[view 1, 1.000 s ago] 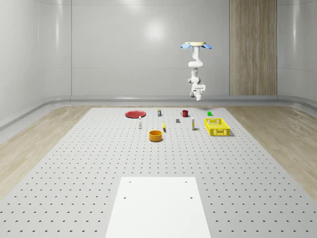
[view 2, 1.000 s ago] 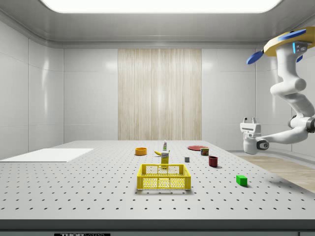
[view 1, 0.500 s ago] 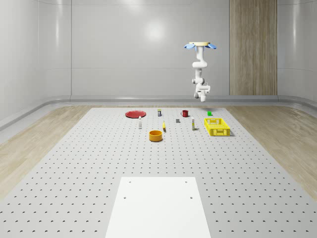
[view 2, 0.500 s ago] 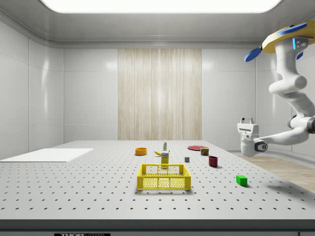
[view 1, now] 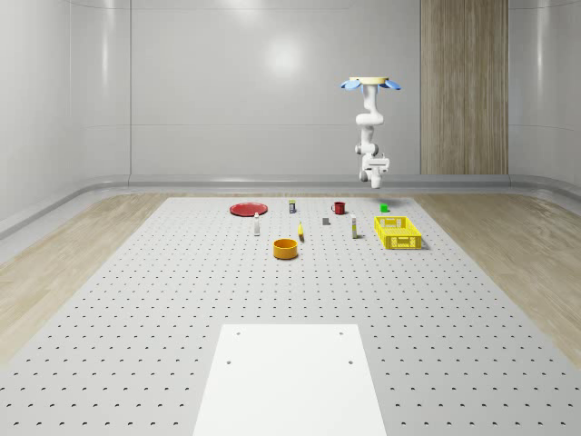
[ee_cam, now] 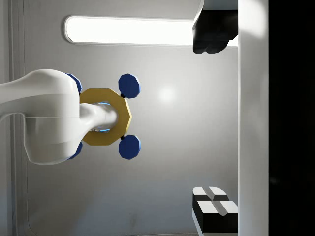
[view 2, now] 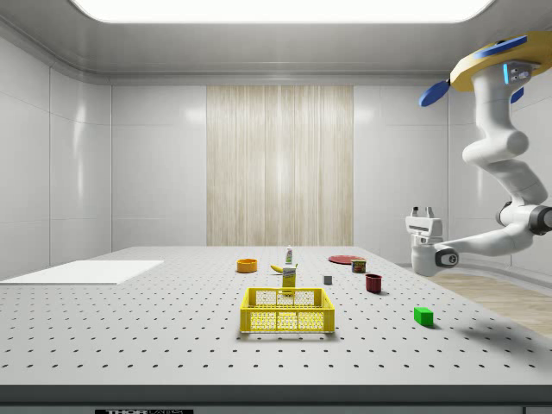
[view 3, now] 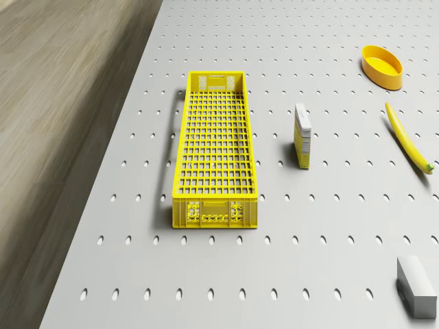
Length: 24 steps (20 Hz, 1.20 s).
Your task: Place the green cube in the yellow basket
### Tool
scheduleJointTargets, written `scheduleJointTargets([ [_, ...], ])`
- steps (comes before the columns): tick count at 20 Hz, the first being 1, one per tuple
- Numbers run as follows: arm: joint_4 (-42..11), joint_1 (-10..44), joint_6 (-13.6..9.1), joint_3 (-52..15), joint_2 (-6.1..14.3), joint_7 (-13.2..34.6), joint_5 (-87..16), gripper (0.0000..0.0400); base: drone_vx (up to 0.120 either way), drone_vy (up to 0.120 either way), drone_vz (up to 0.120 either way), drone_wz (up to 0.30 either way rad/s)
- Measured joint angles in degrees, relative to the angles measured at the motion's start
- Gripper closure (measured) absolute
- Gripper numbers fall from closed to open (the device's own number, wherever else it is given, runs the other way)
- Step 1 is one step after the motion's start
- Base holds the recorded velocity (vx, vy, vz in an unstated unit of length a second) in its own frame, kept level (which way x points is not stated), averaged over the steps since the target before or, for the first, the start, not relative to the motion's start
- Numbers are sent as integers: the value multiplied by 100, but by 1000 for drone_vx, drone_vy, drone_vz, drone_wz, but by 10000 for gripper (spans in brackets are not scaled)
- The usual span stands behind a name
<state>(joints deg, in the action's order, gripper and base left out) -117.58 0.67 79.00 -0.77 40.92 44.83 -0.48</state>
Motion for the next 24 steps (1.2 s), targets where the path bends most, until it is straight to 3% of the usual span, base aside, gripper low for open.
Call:
scheduleJointTargets([
  [8,-28,43,36,-139,26,25,-195,0,120,0,0,0],
  [15,-93,173,75,-561,58,104,-788,0,6,0,-34,0],
  [20,-312,419,126,-1333,119,260,-1887,0,0,0,-120,0],
  [24,-904,809,211,-2453,259,548,-3553,0,0,0,-120,0],
])
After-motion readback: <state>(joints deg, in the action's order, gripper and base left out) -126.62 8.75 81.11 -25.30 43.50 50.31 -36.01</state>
